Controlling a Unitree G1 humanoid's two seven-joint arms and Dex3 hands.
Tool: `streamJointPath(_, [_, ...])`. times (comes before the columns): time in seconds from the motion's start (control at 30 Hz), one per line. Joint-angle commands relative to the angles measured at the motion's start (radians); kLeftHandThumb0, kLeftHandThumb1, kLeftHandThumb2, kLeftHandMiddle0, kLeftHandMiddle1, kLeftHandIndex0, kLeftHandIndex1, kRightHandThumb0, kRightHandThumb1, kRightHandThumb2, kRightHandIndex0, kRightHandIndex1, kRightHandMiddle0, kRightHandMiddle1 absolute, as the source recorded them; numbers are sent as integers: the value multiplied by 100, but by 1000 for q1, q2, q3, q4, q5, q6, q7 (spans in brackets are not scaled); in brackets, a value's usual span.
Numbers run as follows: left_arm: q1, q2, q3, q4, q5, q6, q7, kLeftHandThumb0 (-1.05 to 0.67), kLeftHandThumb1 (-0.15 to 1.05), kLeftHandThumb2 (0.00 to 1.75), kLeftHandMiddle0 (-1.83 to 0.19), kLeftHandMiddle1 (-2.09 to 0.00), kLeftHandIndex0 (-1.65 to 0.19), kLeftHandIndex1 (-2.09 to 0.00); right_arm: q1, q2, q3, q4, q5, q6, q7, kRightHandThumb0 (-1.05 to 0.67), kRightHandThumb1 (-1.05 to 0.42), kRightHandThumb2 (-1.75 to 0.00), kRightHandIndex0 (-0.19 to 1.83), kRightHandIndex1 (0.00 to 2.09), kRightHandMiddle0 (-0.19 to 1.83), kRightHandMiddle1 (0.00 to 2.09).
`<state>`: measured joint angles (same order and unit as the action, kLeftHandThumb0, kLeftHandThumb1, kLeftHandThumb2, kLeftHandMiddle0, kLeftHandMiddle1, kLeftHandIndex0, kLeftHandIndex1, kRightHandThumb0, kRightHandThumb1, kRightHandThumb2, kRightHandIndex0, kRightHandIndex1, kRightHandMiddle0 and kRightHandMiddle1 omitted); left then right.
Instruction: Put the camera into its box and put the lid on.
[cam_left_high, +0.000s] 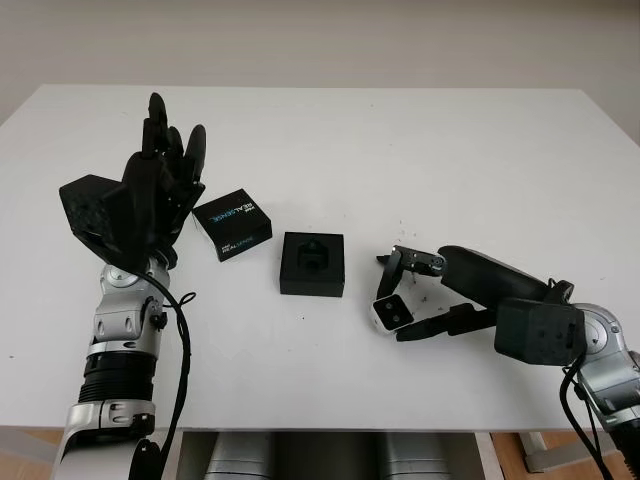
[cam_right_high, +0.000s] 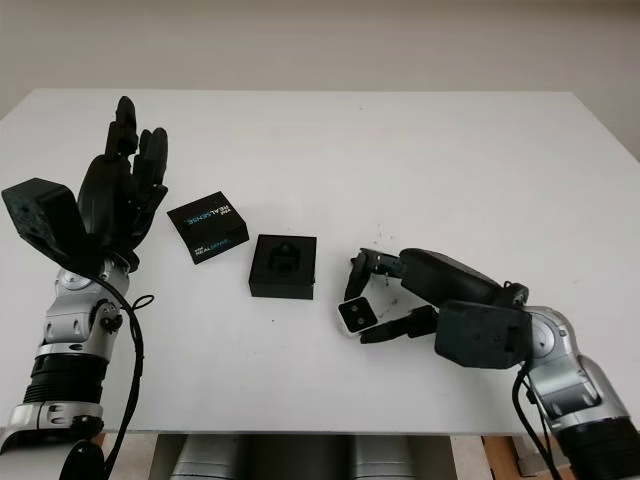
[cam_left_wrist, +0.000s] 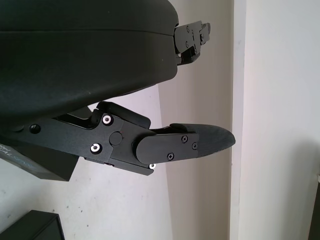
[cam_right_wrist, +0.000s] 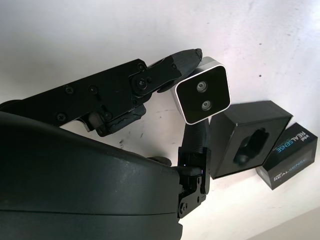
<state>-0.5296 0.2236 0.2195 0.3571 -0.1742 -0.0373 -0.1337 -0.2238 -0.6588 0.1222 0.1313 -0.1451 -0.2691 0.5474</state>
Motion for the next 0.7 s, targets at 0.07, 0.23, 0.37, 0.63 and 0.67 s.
streamJointPath(0.07, [2,12,-1,3,8,-5,-5,-61,105,46,19,0,19,0,-16,26,-22,-28,35,18,5,-40,-103,-6,25,4,29,181])
streamJointPath(0.23, [3,11,3,3,3,-8,-6,-61,105,45,19,0,19,0,-34,53,-56,-40,91,65,1,-41,-102,-5,22,3,27,179])
streamJointPath(0.37, [3,10,3,-1,4,-4,-3,-61,105,45,19,0,19,0,-60,87,-86,-38,122,85,-26,-41,-103,-6,16,1,23,175])
streamJointPath(0.63, [6,8,-4,-8,14,0,8,-62,105,47,19,0,19,-1,-151,179,-104,4,112,104,-139,-43,-104,-6,11,1,24,175])
streamJointPath(0.67, [6,8,-5,-9,16,0,9,-62,105,47,19,0,19,-1,-164,189,-102,13,108,112,-149,-44,-104,-6,11,1,24,175])
